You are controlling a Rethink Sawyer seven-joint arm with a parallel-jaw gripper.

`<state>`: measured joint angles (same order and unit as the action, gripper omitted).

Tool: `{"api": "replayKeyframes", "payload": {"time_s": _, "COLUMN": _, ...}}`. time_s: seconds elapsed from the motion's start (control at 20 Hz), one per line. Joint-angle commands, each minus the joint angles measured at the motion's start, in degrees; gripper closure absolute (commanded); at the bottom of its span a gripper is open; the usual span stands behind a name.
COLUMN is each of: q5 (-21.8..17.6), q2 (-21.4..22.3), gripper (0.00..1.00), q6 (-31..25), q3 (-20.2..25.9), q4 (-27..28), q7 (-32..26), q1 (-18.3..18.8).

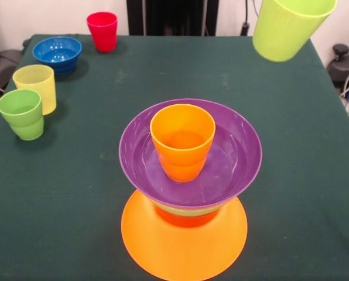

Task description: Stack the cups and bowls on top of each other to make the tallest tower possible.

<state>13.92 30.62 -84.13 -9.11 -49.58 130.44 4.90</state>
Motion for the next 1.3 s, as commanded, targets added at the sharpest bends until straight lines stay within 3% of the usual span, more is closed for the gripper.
{"api": "replayKeyframes", "payload": {"time_s": 0.05, "q5": -1.58, "q2": -7.87, "gripper": 1.00, "q6": -3.82, "q3": 6.58, "q4": 8.71, "q7": 0.26, "q1": 1.99}}
{"api": "replayKeyframes", "payload": {"time_s": 0.3, "q5": -1.28, "q2": -10.34, "gripper": 1.00, "q6": -4.83, "q3": 6.73, "q4": 14.07, "q7": 0.14, "q1": 2.27}}
{"api": "replayKeyframes", "payload": {"time_s": 0.75, "q5": -0.40, "q2": -16.63, "gripper": 1.00, "q6": -13.35, "q3": 5.79, "q4": 28.41, "q7": -1.67, "q1": 3.70}}
{"api": "replayKeyframes", "payload": {"time_s": 1.3, "q5": 2.11, "q2": -18.04, "gripper": 1.00, "q6": -17.19, "q3": 4.84, "q4": 31.89, "q7": -4.54, "q1": 5.51}}
